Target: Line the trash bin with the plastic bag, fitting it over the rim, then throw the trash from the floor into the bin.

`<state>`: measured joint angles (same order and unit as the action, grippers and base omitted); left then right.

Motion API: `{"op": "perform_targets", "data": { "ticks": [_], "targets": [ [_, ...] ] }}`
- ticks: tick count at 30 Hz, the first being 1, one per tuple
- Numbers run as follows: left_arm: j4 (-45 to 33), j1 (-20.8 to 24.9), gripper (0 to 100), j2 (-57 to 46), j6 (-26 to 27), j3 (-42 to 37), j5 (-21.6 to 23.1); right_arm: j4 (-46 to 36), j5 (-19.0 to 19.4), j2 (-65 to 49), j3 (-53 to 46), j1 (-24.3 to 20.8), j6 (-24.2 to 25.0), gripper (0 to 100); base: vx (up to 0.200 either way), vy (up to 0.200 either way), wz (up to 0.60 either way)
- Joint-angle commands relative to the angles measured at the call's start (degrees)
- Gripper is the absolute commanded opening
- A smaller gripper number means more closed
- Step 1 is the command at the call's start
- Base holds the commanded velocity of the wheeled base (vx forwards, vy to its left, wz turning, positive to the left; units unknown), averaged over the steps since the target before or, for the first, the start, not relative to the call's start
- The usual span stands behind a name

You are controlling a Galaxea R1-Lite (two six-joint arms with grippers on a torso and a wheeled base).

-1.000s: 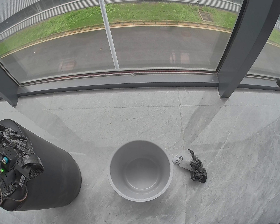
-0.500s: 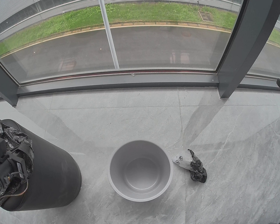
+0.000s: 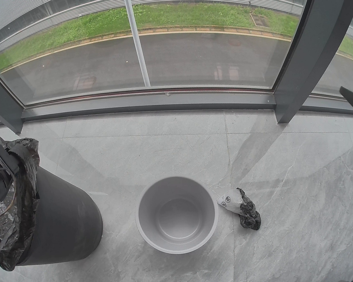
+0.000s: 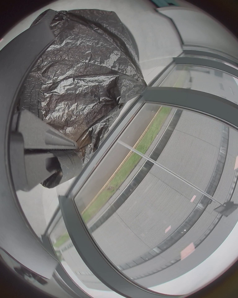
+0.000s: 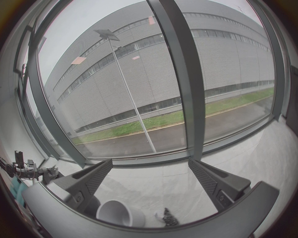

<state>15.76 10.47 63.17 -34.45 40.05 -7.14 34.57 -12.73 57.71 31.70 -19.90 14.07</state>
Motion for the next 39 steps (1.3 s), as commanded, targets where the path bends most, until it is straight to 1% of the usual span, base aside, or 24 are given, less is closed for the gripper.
{"op": "perform_targets", "data": {
  "ticks": [1, 2, 3, 4, 8, 12, 17, 19, 20, 21, 23, 29, 32, 35, 39],
  "targets": [
    [-10.0, 16.4, 0, 2.9, -8.1, 16.0, -0.9, 3.0, -11.0, 14.3, 5.4, -17.8, 4.8, 100, 0.0, 0.0, 0.0],
    [-10.0, 16.4, 0, 2.9, -8.1, 16.0, -0.9, 3.0, -11.0, 14.3, 5.4, -17.8, 4.8, 100, 0.0, 0.0, 0.0],
    [-11.1, 19.9, 0, 4.5, -8.1, 19.2, -1.2, 1.8, -11.3, 17.3, 6.9, -20.4, 3.7, 100, 0.0, 0.0, 0.0],
    [-11.3, 20.9, 0, 5.4, -8.1, 20.5, -1.3, 1.2, -11.3, 18.8, 7.3, -21.1, 3.4, 100, 0.0, 0.0, 0.0],
    [-11.4, 24.2, 0, 8.0, -8.1, 24.0, -1.3, 0.7, -11.1, 23.2, 8.8, -23.7, 3.2, 100, 0.0, 0.0, 0.0],
    [-11.4, 27.6, 0, 9.9, -7.9, 27.3, -1.2, 0.6, -11.0, 28.7, 12.3, -27.2, 2.9, 100, 0.0, 0.0, 0.0],
    [-12.7, 31.5, 0, 11.9, -7.9, 31.4, -1.1, 0.6, -10.7, 33.3, 16.9, -31.1, -0.1, 100, 0.0, 0.0, 0.0],
    [-13.1, 32.0, 0, 12.2, -7.9, 31.8, -1.0, 0.6, -10.7, 34.0, 17.6, -32.1, -0.2, 100, 0.0, 0.0, 0.0],
    [-13.4, 32.3, 0, 12.8, -7.8, 32.3, -0.8, 0.6, -10.6, 35.5, 18.2, -33.9, -0.4, 100, 0.0, 0.0, 0.0],
    [-13.4, 32.3, 0, 12.8, -7.8, 32.3, -0.8, 0.6, -10.6, 35.5, 18.2, -33.9, -0.4, 100, 0.0, 0.0, 0.0],
    [-13.5, 32.4, 0, 13.4, -7.9, 32.8, -0.8, 0.7, -10.4, 37.8, 17.8, -35.6, -0.4, 100, 0.0, 0.0, 0.0],
    [-13.5, 34.0, 0, 12.6, -8.2, 32.6, -0.7, 1.7, -9.7, 45.5, 20.8, -35.3, -0.4, 100, 0.0, 0.0, 0.0],
    [-13.5, 34.0, 0, 12.5, -8.2, 32.6, -0.7, 1.7, -9.6, 48.7, 23.0, -35.5, -0.4, 100, 0.0, 0.0, 0.0],
    [-13.5, 34.0, 0, 12.5, -8.2, 32.6, -0.7, 1.6, -9.7, 51.2, 24.3, -35.7, -0.6, 100, 0.0, 0.0, 0.0],
    [-13.5, 34.0, 0, 12.5, -8.2, 32.5, -0.7, 1.6, -9.5, 51.8, 23.9, -36.1, -0.6, 100, 0.0, 0.0, 0.0]
  ]
}}
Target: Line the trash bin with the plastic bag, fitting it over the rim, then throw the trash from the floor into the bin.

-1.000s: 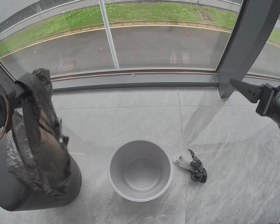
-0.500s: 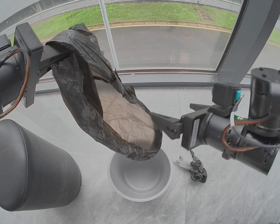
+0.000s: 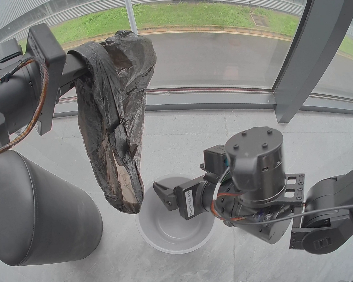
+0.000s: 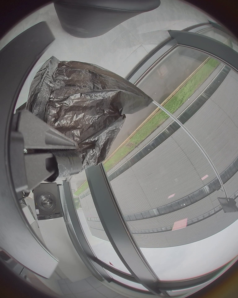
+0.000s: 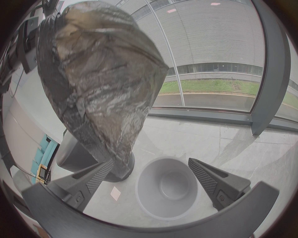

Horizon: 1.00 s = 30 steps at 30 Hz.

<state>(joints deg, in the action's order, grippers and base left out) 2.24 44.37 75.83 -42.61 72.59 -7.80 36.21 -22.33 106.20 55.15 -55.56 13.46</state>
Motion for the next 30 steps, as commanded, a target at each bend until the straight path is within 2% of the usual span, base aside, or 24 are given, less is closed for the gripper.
{"op": "perform_targets", "data": {
  "ticks": [1, 8, 13, 20, 30],
  "targets": [
    [0.0, 0.1, 0, -0.2, 0.0, -0.1, 0.0, 0.0, 0.1, 3.3, 0.1, -0.8, 0.0, 100, 0.0, 0.0, 0.0],
    [0.0, 0.1, 0, -0.2, 0.0, 0.1, 0.0, 0.1, -0.1, 3.5, -2.2, -3.6, 0.0, 100, 0.0, 0.0, 0.0],
    [0.0, 0.3, 0, -1.2, 0.0, -0.2, 0.0, 0.1, -0.3, 6.6, 0.2, -3.0, -0.3, 100, 0.0, 0.0, 0.0],
    [-0.4, 0.5, 0, -2.3, 0.0, -0.3, 0.0, 0.1, -1.4, 13.4, 7.4, -0.5, -4.9, 100, 0.0, 0.0, 0.0],
    [-0.4, 0.6, 0, -2.7, -0.3, -0.6, 0.0, 0.1, -3.0, 15.3, 10.4, -0.3, -6.3, 100, 0.0, 0.0, 0.0]
  ]
}}
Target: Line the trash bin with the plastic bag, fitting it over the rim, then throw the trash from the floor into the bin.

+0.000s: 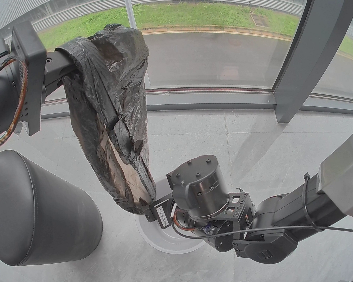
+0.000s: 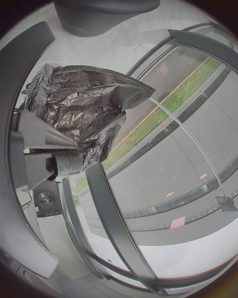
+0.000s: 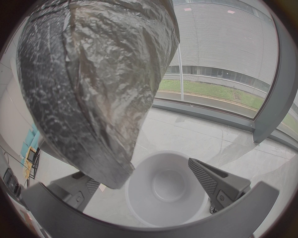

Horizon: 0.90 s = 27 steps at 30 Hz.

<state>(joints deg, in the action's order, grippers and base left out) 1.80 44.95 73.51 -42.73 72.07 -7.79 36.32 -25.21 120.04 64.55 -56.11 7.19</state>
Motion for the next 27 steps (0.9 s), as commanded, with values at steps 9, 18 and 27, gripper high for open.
{"op": "perform_targets", "data": {
  "ticks": [9, 18, 27],
  "targets": [
    [0.0, 0.1, 0, -1.2, -0.2, -0.3, 0.0, 0.2, -0.3, 4.9, 4.4, 0.7, -0.1, 100, 0.0, 0.0, 0.0],
    [-0.5, 0.0, 0, -1.8, -0.4, -0.5, 0.1, 0.2, -1.0, 7.4, 6.6, 0.7, -0.2, 100, 0.0, 0.0, 0.0],
    [-0.3, -1.5, 0, -1.0, -1.4, -0.6, 1.3, 0.2, -1.6, 7.2, 3.9, 0.6, -0.3, 0, 0.0, 0.0, 0.0]
  ]
}}
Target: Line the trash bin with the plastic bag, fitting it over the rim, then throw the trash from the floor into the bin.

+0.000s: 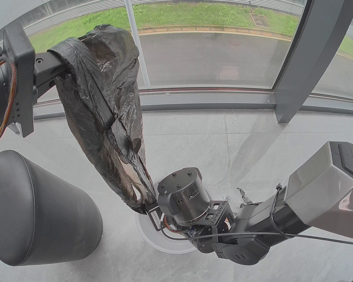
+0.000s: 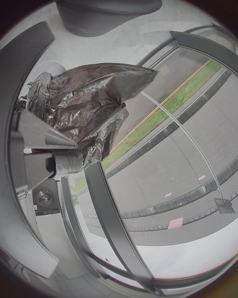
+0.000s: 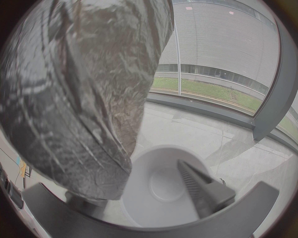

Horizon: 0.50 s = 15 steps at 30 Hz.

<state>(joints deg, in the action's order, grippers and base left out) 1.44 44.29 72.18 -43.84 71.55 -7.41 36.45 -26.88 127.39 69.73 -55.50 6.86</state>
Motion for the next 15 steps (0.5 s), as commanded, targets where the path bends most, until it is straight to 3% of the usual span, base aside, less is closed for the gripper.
{"op": "perform_targets", "data": {
  "ticks": [1, 11, 15],
  "targets": [
    [0.1, -1.0, 0, 0.3, -0.5, -0.1, 1.5, 0.0, 0.1, -0.3, -1.7, 0.0, 0.0, 0, 0.0, 0.0, 0.0],
    [-0.1, -2.2, 0, 0.3, -0.7, -0.8, 2.2, 2.8, 1.7, -7.1, -12.9, 0.0, 0.3, 0, 0.0, 0.0, 0.0],
    [0.8, -6.2, 0, -0.1, -0.9, -5.7, 6.4, 0.7, 12.1, -16.6, -22.3, -0.2, -0.7, 0, 0.0, 0.0, 0.0]
  ]
}}
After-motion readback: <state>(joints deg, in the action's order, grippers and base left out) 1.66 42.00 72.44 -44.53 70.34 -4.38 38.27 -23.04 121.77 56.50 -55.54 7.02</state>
